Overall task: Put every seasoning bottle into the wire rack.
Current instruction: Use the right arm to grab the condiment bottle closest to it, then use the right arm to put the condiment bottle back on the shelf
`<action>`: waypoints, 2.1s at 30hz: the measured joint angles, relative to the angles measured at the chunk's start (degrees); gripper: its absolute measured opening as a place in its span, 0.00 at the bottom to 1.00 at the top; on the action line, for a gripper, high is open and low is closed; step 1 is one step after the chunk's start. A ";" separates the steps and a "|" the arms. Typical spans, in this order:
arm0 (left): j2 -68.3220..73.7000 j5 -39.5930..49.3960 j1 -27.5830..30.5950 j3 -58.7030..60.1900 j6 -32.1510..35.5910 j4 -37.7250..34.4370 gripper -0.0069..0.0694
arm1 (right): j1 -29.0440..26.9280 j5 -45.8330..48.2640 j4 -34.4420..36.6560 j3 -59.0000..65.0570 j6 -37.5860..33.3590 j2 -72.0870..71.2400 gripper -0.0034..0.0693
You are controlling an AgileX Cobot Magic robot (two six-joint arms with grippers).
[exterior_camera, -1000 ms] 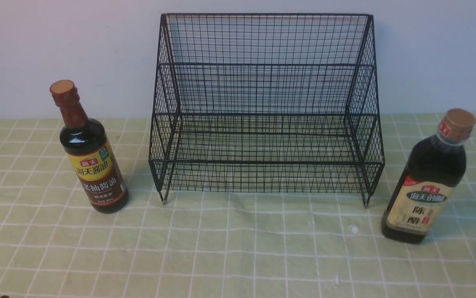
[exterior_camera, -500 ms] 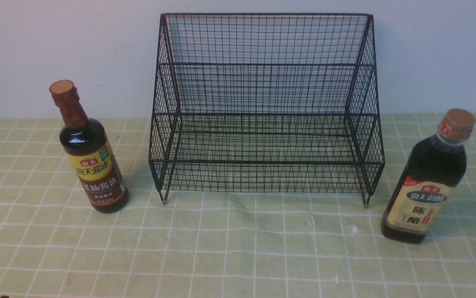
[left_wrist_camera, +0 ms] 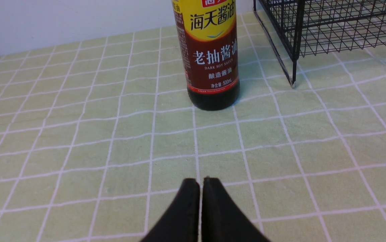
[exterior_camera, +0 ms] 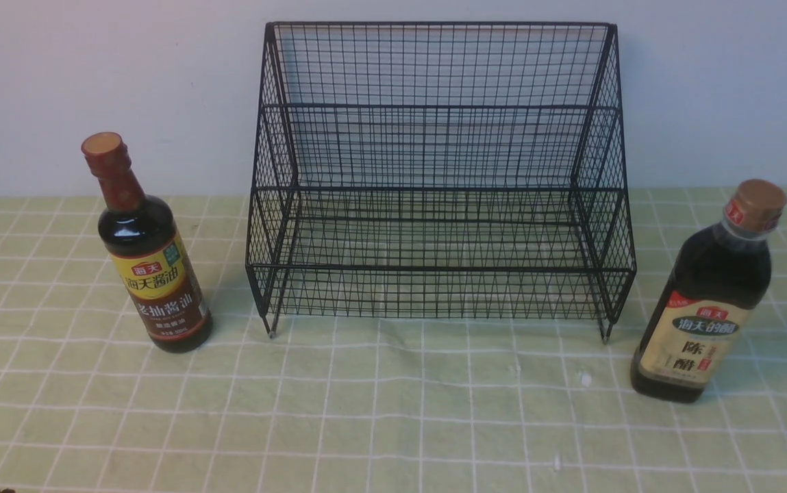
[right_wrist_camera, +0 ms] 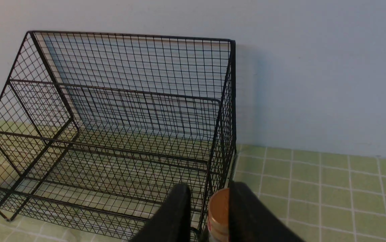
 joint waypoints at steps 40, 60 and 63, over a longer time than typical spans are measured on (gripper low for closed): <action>0.00 0.00 0.00 0.00 0.00 0.00 0.08 | 0.00 2.30 0.54 -4.25 -4.96 24.90 0.79; 0.00 0.00 0.00 0.00 0.00 0.00 0.08 | 0.00 13.70 -1.61 -9.53 -5.27 21.75 0.51; 0.00 0.00 0.00 0.00 0.00 0.00 0.08 | 0.00 19.47 -1.31 -15.53 -5.13 19.15 0.51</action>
